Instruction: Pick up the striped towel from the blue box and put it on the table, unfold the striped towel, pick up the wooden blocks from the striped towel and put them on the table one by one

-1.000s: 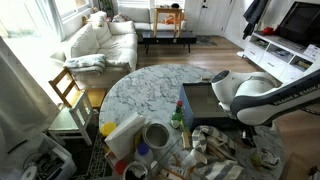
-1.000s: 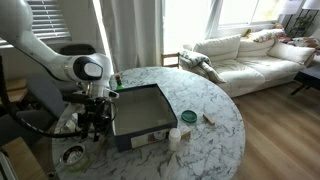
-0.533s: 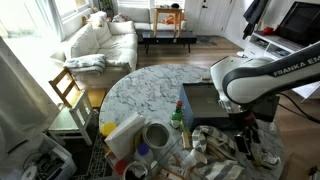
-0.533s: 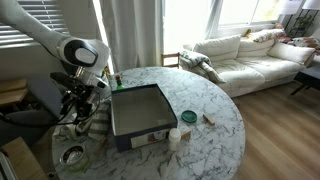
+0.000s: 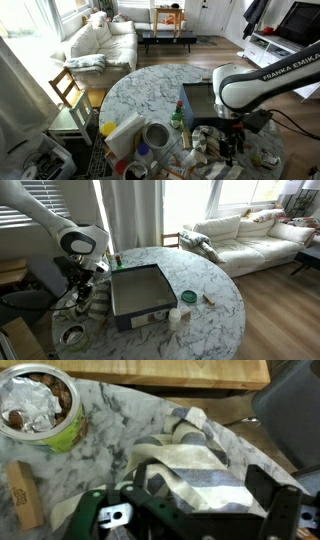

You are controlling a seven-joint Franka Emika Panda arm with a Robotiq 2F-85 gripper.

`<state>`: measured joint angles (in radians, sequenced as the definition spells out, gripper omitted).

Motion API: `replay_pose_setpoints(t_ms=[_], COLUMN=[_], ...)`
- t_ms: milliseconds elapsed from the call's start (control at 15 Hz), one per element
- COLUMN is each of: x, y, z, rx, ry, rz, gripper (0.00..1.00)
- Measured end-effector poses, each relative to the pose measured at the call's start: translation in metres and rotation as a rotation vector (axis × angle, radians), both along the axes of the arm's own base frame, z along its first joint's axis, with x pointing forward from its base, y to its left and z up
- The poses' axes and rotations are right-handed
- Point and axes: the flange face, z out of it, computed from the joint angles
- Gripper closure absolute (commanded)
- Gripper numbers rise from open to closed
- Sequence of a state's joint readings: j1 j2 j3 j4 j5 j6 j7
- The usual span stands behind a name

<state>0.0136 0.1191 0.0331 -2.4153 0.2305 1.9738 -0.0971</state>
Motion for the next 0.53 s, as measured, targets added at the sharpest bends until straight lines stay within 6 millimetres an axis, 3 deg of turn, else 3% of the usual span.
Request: replay_pose_setpoints(t_ms=[267, 533], x=[0.003, 0.005], y=[0.000, 0.007], z=[-0.019, -0.027], rx=[-0.027, -0.017], ry=[-0.088, -0.123], rz=[-0.019, -0.046], gripper=[0.00, 0.00])
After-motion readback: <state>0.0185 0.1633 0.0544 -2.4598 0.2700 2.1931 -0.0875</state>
